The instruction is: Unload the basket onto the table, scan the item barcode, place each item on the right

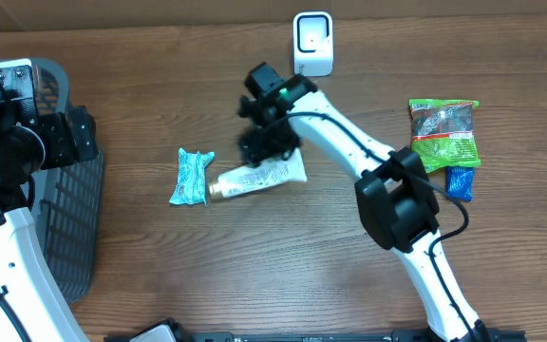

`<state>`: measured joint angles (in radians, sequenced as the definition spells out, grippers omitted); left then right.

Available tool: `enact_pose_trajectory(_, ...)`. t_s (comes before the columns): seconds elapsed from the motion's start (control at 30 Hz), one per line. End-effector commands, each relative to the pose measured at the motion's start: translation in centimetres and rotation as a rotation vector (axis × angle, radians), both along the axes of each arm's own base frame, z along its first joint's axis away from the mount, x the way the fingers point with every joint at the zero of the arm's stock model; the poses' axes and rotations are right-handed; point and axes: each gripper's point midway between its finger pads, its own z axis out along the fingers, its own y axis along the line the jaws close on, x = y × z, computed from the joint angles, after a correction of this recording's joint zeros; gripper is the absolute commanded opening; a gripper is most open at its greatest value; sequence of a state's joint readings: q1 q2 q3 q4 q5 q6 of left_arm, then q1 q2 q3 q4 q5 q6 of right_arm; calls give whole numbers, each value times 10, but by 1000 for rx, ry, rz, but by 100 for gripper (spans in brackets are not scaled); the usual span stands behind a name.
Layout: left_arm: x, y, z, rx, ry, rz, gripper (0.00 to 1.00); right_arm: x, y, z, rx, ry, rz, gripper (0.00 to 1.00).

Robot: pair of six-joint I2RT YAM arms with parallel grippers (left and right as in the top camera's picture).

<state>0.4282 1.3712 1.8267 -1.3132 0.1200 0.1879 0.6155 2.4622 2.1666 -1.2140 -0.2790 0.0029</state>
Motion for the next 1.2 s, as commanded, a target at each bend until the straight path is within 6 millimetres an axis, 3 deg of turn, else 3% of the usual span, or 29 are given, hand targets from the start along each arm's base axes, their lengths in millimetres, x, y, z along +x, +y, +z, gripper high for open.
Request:
enact_pose_trajectory(0.0,1,0,4,11,-9,-15,100,7,-51,-8,-150,30,-63,70)
enact_pose_trajectory(0.13,1,0,4,11,-9,-15,100,-9,-93,-4,-210,165,-95,67)
enact_pose_trajectory(0.23,1,0,4,11,-9,-15,100,-12,-106,7,-145,222,-49,68)
enact_pose_trajectory(0.43,1,0,4,11,-9,-15,100,3,-88,41,230,215,65,85)
enact_pose_trajectory(0.57,1,0,4,11,-9,-15,100,13,-76,42,322,183,64,91)
enact_pose_trajectory(0.67,1,0,4,11,-9,-15,100,6,-64,37,330,206,56,90)
enact_pose_trajectory(0.8,1,0,4,11,-9,-15,100,-4,-46,37,331,238,43,73)
enact_pose_trajectory(0.87,1,0,4,11,-9,-15,100,-5,-38,47,350,240,37,50)
enact_pose_trajectory(0.97,1,0,4,11,-9,-15,100,1,-33,73,369,196,38,25)
enact_pose_trajectory(1.1,1,0,4,11,-9,-15,100,16,-26,119,419,116,22,9)
enact_pose_trajectory(1.17,1,0,4,11,-9,-15,100,21,-21,128,442,103,0,7)
